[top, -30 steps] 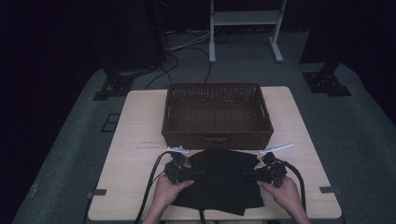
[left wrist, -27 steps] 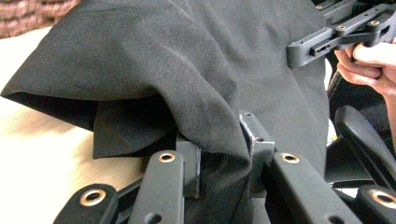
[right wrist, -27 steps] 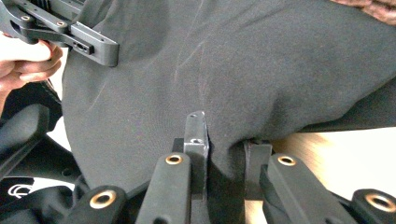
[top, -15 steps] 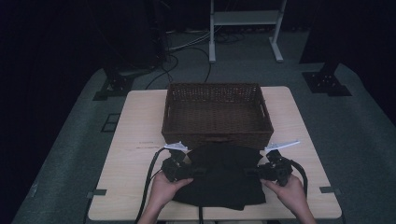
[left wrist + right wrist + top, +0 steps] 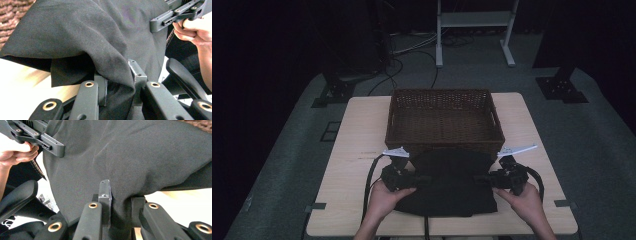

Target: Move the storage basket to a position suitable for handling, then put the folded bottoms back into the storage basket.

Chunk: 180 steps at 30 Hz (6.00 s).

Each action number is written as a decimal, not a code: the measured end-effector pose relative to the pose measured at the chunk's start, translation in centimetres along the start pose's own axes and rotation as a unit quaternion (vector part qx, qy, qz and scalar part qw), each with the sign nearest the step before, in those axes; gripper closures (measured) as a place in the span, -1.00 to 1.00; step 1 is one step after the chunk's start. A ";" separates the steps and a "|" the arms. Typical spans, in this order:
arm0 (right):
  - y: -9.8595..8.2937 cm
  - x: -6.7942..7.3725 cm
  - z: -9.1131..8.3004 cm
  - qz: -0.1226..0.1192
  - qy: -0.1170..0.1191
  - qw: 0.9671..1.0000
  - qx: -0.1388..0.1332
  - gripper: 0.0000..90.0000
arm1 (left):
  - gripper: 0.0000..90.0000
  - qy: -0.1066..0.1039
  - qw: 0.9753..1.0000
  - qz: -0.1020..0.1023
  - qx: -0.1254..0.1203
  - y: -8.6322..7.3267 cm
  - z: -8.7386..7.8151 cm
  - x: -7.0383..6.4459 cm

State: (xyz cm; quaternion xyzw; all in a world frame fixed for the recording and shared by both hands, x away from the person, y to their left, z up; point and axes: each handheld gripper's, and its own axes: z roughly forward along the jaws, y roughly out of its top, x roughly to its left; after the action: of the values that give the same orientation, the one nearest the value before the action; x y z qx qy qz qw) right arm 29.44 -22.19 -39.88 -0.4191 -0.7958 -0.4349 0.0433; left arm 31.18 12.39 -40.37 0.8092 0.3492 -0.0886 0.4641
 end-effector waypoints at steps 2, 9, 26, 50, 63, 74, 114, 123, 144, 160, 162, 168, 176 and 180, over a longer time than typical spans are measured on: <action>0.3 0.2 -0.3 -0.001 0.000 1.000 -0.003 0.69 | 0.62 0.001 1.000 0.003 -0.001 0.4 -0.3 -0.2; 1.4 0.7 -1.4 -0.010 0.000 1.000 -0.013 0.69 | 0.62 0.001 1.000 0.017 -0.002 1.8 -1.1 -0.9; 4.1 1.5 -3.4 -0.026 0.004 0.999 -0.021 0.69 | 0.63 -0.004 0.999 0.032 0.001 4.7 -2.7 -1.6; 8.7 2.4 -5.0 -0.038 0.001 0.999 -0.037 0.69 | 0.63 0.015 0.998 0.057 0.003 9.7 -5.4 -2.1; 11.4 2.5 -5.9 -0.041 -0.002 0.998 -0.038 0.69 | 0.64 0.014 0.999 0.051 -0.012 12.1 -6.5 -1.8; 14.0 2.7 -6.3 -0.043 -0.002 0.998 -0.046 0.69 | 0.64 0.024 0.998 0.054 -0.012 14.4 -7.7 -1.5; 20.9 1.7 -7.4 -0.039 -0.027 0.997 -0.062 0.69 | 0.65 0.045 0.997 0.056 -0.007 21.2 -8.6 0.5; 21.4 1.1 -7.1 -0.040 -0.031 0.997 -0.059 0.69 | 0.64 0.049 0.997 0.053 -0.007 21.6 -8.4 0.9; 23.8 0.1 -6.5 -0.035 -0.039 0.997 -0.058 0.69 | 0.64 0.059 0.997 0.049 -0.002 24.3 -8.4 2.4; 25.8 -1.2 -6.0 -0.026 -0.046 0.997 -0.061 0.69 | 0.64 0.062 0.997 0.037 0.000 26.4 -8.0 4.1; 25.8 -1.3 -5.9 -0.024 -0.047 0.997 -0.060 0.69 | 0.64 0.062 0.997 0.035 0.003 26.4 -7.9 4.4; 25.9 -2.2 -4.9 -0.020 -0.060 0.997 -0.044 0.69 | 0.64 0.070 0.997 0.032 0.012 26.4 -6.8 5.2; 25.9 -3.1 -3.9 -0.012 -0.061 0.997 -0.036 0.69 | 0.64 0.073 0.997 0.028 0.018 26.3 -6.0 6.3; 25.9 -3.6 -3.5 -0.006 -0.060 0.998 -0.034 0.69 | 0.64 0.075 0.997 0.024 0.017 26.2 -5.7 6.6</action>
State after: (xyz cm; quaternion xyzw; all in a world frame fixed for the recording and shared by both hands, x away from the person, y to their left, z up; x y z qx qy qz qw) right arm 49.01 -20.00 -22.30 -0.4406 -0.7844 -0.4360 -0.0212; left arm 51.99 11.71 -22.24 0.8296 0.3616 -0.0226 0.4248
